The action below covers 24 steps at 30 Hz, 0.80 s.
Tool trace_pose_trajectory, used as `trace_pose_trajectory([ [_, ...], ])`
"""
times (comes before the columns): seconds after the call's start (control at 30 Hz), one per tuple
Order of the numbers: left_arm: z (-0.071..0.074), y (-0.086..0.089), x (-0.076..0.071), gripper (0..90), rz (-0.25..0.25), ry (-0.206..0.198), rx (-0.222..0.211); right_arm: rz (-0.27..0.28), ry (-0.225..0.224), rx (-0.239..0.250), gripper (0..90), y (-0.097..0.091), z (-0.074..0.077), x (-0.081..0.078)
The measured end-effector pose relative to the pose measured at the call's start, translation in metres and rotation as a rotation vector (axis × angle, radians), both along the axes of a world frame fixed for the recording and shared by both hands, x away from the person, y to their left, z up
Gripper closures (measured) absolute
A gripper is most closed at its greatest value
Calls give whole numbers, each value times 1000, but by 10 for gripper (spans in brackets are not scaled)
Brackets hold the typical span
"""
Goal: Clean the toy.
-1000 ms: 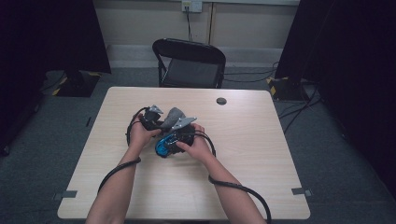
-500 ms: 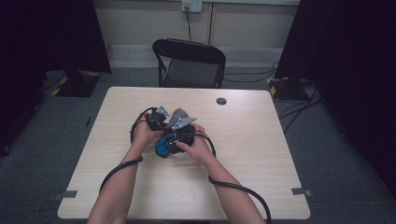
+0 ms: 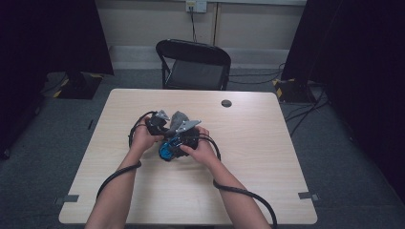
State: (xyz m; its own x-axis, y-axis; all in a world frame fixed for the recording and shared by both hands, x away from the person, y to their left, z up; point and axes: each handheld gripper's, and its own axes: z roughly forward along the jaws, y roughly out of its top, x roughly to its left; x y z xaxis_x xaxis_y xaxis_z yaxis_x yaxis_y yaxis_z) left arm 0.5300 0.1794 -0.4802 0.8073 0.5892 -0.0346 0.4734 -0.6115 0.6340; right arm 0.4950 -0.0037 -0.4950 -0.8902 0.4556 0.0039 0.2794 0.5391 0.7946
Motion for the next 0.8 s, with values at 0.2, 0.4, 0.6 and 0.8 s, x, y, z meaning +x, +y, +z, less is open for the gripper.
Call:
trace_pose_trajectory([
  [0.2, 1, 7, -5, 737, 7, 11, -3, 0, -1, -1, 84, 0, 0, 0],
  [0.4, 3, 14, -10, 737, 11, 32, -7, -1, 0, 0, 84, 0, 0, 0],
  [0.6, 3, 25, -15, 737, 6, 42, 2, -1, -1, -1, 84, 0, 0, 0],
  [0.8, 4, 31, -22, 737, 13, 40, 8, -1, -1, -1, 84, 0, 0, 0],
])
